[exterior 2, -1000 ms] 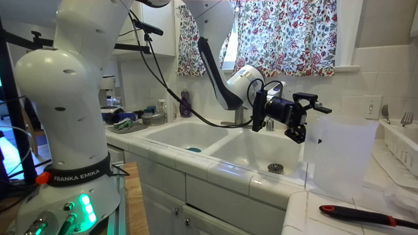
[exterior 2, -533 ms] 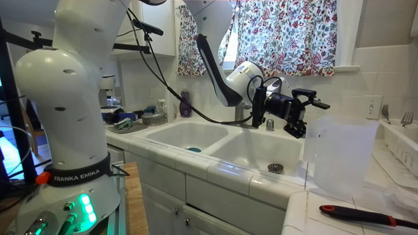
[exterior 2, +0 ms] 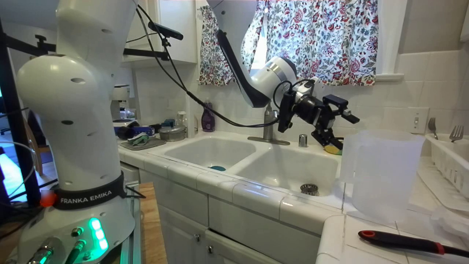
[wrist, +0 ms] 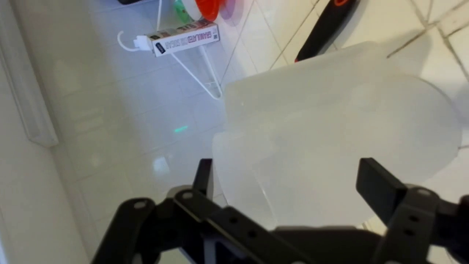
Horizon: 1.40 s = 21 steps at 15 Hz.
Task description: Pick up the jar from the sink and put it on the right side of the sink
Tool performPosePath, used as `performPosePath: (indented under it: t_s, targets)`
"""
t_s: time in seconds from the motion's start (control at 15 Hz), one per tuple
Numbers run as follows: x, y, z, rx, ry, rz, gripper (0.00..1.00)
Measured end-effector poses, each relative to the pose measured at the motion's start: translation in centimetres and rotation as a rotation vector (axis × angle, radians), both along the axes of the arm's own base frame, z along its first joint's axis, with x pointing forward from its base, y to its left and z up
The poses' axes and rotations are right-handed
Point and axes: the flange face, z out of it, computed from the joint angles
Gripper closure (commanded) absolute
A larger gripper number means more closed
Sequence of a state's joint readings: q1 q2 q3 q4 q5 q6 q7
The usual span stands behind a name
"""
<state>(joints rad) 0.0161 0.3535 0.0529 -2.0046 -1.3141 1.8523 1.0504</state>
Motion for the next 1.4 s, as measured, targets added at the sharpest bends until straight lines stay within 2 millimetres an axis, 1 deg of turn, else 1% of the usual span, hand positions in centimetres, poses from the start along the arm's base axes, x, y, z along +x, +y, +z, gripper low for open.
performPosePath:
  t_s: [0.13,0.33,0.4,0.53,0.73,0.93,1.07,1.2,1.4]
  targets:
    - [-0.2,0.6,2.6,0.079,-0.053,-0.040,0.00]
    - [-1.4,1.6,7.6,0.214,-0.127,-0.097,0.00]
    - [-2.4,2.1,9.3,0.269,-0.138,-0.105,0.00]
    - [-4.7,2.9,12.0,0.375,-0.151,-0.119,0.00]
    - [-8.6,3.4,15.3,0.531,-0.166,-0.133,0.00]
    - [-11.9,3.6,17.3,0.690,-0.169,-0.131,0.00]
    - [-13.3,3.8,17.9,0.771,-0.168,-0.114,0.00]
    - [-14.0,3.8,18.0,0.791,-0.170,-0.108,0.00]
    - [-14.1,3.8,17.9,0.794,-0.170,-0.107,0.00]
